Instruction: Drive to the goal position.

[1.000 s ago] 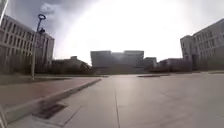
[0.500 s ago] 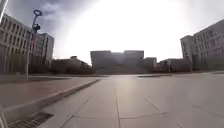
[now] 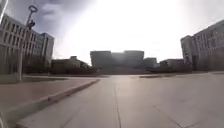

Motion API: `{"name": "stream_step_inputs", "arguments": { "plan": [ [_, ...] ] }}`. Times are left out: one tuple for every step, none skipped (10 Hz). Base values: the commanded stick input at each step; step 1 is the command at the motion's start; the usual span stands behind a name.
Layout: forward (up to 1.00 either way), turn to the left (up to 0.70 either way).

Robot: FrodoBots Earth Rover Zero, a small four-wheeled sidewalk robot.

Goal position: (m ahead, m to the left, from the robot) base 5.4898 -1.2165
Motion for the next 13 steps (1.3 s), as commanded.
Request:
{"name": "stream_step_inputs", "arguments": {
  "plan": [
    [1.0, 0.0],
    [1.0, 0.0],
    [1.0, 0.0],
    [1.0, 0.0],
    [1.0, 0.0],
    [1.0, 0.0],
    [1.0, 0.0],
    [1.0, 0.0],
    [1.0, 0.0],
    [1.0, 0.0],
    [1.0, 0.0],
    [1.0, 0.0],
    [1.0, 0.0]
  ]
}}
